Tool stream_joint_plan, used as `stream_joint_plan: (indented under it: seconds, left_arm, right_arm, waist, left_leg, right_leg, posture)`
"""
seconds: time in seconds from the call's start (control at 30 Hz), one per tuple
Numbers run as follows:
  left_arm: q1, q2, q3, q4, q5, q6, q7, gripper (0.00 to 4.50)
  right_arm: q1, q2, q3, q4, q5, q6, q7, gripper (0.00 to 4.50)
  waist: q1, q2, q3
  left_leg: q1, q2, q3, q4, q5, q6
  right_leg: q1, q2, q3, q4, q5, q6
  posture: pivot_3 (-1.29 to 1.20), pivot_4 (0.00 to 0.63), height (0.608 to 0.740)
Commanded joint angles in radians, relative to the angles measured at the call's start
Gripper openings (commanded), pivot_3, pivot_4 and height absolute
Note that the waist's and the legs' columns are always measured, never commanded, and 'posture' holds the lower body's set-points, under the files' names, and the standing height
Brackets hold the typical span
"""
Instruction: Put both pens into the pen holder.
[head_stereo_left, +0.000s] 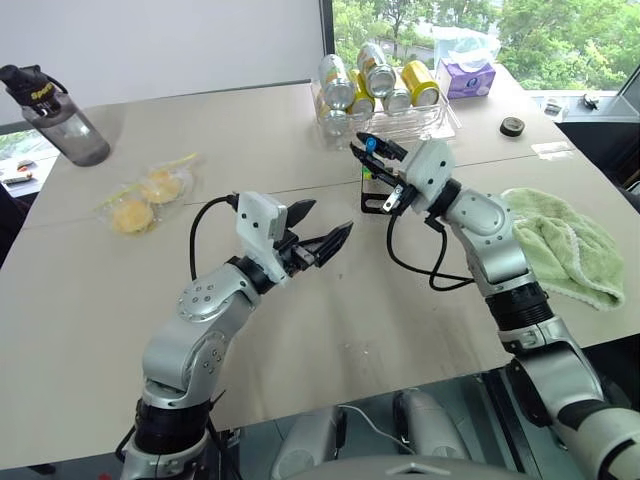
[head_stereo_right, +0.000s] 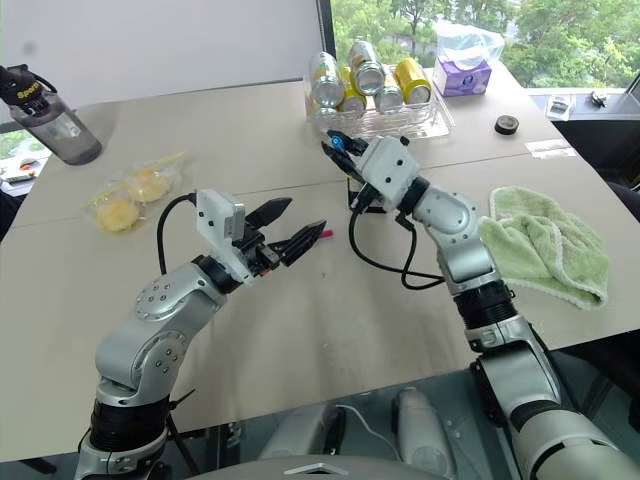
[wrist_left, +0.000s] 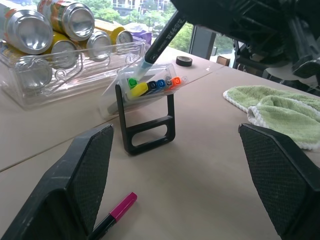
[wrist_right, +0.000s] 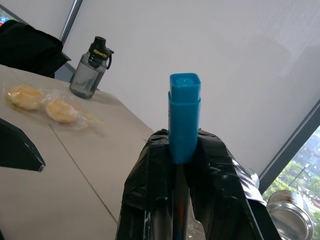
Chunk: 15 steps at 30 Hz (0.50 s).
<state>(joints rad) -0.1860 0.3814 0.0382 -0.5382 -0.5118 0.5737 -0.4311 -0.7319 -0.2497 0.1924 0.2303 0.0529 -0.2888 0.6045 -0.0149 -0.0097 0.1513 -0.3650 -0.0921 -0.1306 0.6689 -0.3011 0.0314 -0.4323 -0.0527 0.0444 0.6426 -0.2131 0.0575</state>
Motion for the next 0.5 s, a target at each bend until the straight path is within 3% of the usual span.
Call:
stream_joint_plan:
  seconds: [0.03, 0.07, 0.1, 0.13, 0.17, 0.33, 0.5]
  left_arm:
    - [-0.009, 0.004, 0.008, -0.022, 0.005, -0.015, 0.004, 4.20]
    - [-0.006, 0.005, 0.009, -0.022, 0.006, -0.016, 0.004, 4.20]
    - [-0.004, 0.006, 0.009, -0.022, 0.007, -0.017, 0.004, 4.20]
    - [-0.001, 0.007, 0.010, -0.021, 0.008, -0.018, 0.003, 4.20]
    - [0.001, 0.008, 0.010, -0.020, 0.010, -0.020, 0.002, 4.20]
    - [0.006, 0.010, 0.011, -0.015, 0.015, -0.023, -0.002, 4.20]
    - [0.005, 0.011, 0.011, -0.003, 0.018, -0.029, -0.011, 4.20]
  right_arm:
    - [-0.027, -0.003, -0.016, 0.013, -0.026, -0.036, -0.016, 1.04]
    - [-0.026, -0.008, -0.018, 0.019, -0.041, -0.038, -0.027, 1.18]
    - [-0.027, -0.011, -0.020, 0.026, -0.053, -0.041, -0.035, 1.80]
    - [-0.027, -0.014, -0.024, 0.031, -0.062, -0.046, -0.044, 1.91]
    - [-0.027, -0.018, -0.028, 0.035, -0.070, -0.049, -0.051, 2.49]
    - [-0.030, -0.029, -0.041, 0.050, -0.082, -0.056, -0.068, 4.47]
    - [-0.027, -0.029, -0.039, 0.043, -0.081, -0.054, -0.069, 4.47]
  waist:
    - [0.000, 0.000, 0.000]
    - [0.000, 0.000, 0.000]
    - [0.000, 0.000, 0.000]
    - [0.000, 0.000, 0.000]
    - [0.000, 0.000, 0.000]
    - [-0.001, 0.000, 0.000]
    - [0.000, 0.000, 0.000]
  left_leg:
    - [0.000, 0.000, 0.000, 0.000, 0.000, 0.000]
    - [0.000, 0.000, 0.000, 0.000, 0.000, 0.000]
    - [0.000, 0.000, 0.000, 0.000, 0.000, 0.000]
    - [0.000, 0.000, 0.000, 0.000, 0.000, 0.000]
    - [0.000, 0.000, 0.000, 0.000, 0.000, 0.000]
    - [0.000, 0.000, 0.000, 0.000, 0.000, 0.000]
    - [0.000, 0.000, 0.000, 0.000, 0.000, 0.000]
  right_leg:
    - [0.000, 0.000, 0.000, 0.000, 0.000, 0.000]
    - [0.000, 0.000, 0.000, 0.000, 0.000, 0.000]
    - [0.000, 0.000, 0.000, 0.000, 0.000, 0.000]
    - [0.000, 0.000, 0.000, 0.000, 0.000, 0.000]
    - [0.000, 0.000, 0.000, 0.000, 0.000, 0.000]
    - [0.000, 0.000, 0.000, 0.000, 0.000, 0.000]
    - [0.000, 0.000, 0.000, 0.000, 0.000, 0.000]
  posture:
    - [0.00, 0.150, 0.739]
    - [0.00, 0.150, 0.739]
    - [0.00, 0.150, 0.739]
    - [0.00, 0.150, 0.739]
    - [0.00, 0.150, 0.739]
    - [0.00, 0.150, 0.739]
    - [0.00, 0.150, 0.739]
